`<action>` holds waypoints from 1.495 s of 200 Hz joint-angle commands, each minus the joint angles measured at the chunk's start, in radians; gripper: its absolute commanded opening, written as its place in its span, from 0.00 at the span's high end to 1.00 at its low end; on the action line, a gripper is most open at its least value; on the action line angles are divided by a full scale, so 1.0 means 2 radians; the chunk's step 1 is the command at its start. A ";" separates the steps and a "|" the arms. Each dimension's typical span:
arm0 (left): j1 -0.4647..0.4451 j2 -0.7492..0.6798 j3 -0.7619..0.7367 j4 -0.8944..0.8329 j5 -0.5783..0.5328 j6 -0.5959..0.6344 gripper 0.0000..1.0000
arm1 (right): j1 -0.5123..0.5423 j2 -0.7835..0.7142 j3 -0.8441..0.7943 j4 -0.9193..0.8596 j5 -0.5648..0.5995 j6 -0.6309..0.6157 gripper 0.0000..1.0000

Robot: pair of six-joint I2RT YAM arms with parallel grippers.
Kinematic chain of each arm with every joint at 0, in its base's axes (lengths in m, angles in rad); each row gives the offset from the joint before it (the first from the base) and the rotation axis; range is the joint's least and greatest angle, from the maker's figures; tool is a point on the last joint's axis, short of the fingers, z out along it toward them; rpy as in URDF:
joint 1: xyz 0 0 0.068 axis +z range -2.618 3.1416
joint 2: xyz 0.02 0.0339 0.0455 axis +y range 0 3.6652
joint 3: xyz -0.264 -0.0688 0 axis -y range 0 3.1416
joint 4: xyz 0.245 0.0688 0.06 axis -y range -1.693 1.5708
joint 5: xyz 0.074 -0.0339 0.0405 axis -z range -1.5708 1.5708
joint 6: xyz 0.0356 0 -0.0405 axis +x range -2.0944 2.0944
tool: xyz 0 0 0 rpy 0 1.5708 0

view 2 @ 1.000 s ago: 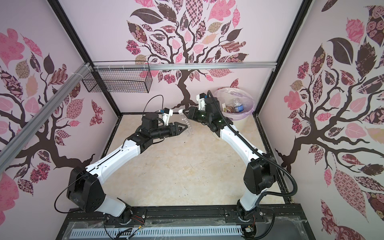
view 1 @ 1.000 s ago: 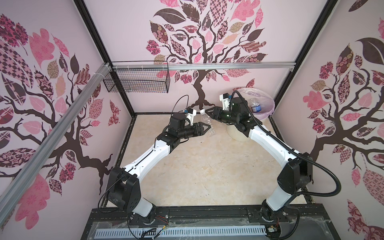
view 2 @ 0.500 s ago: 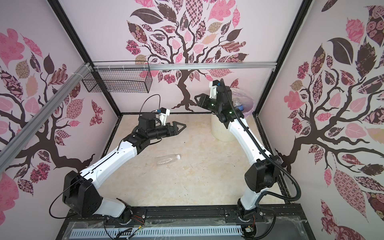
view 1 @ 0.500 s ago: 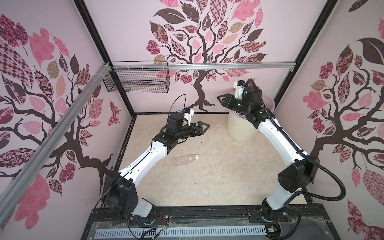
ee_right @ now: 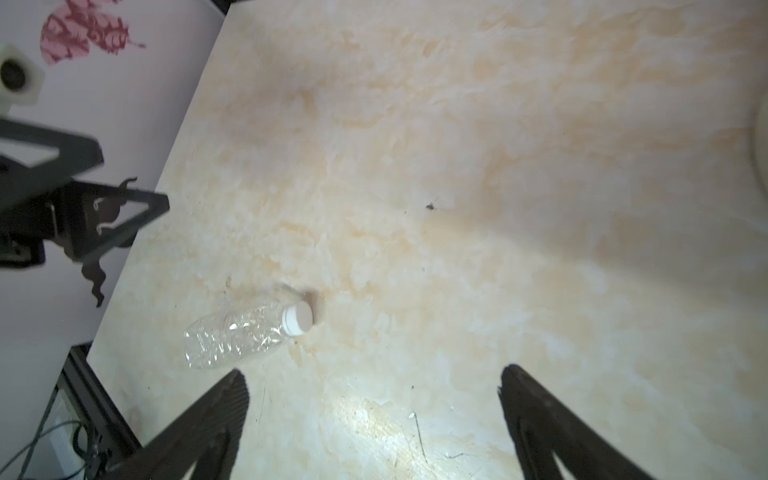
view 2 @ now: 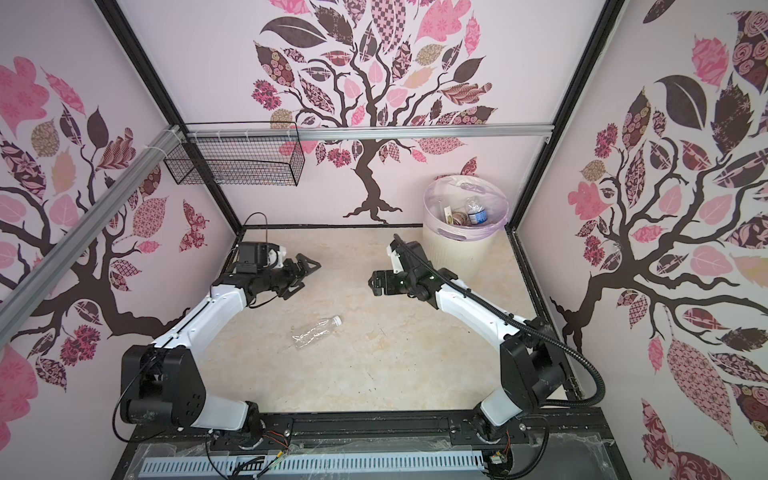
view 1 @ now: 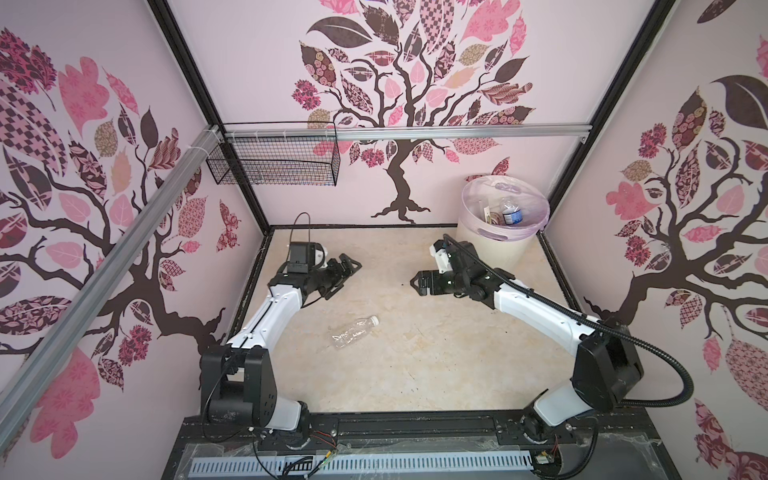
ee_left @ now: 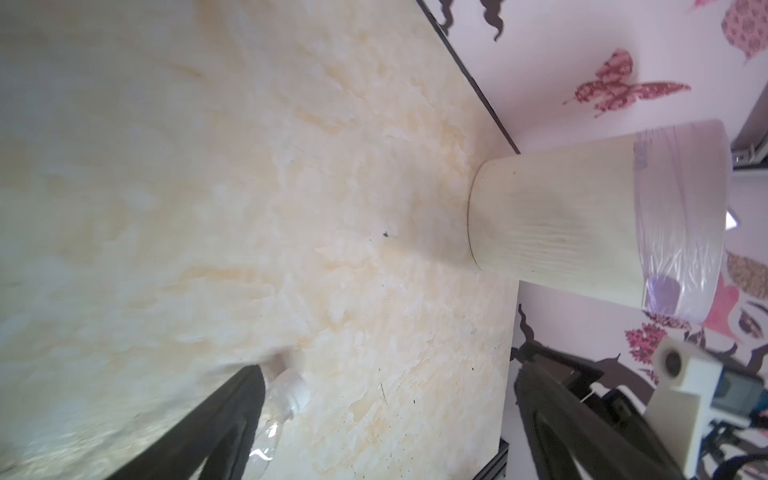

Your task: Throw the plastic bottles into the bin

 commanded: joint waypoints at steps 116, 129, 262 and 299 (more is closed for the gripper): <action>0.170 -0.092 -0.144 0.021 0.071 -0.089 0.02 | 0.222 0.179 0.088 0.094 0.086 -0.349 0.00; 0.177 -0.093 -0.145 0.017 0.071 -0.085 0.02 | 0.223 0.200 0.108 0.091 0.081 -0.369 0.00; 0.211 -0.089 -0.169 0.043 0.097 -0.097 0.02 | 0.244 0.344 0.214 0.049 0.060 -0.481 0.00; 0.212 -0.093 -0.171 0.045 0.100 -0.094 0.02 | 0.238 0.373 0.226 0.038 0.080 -0.475 0.04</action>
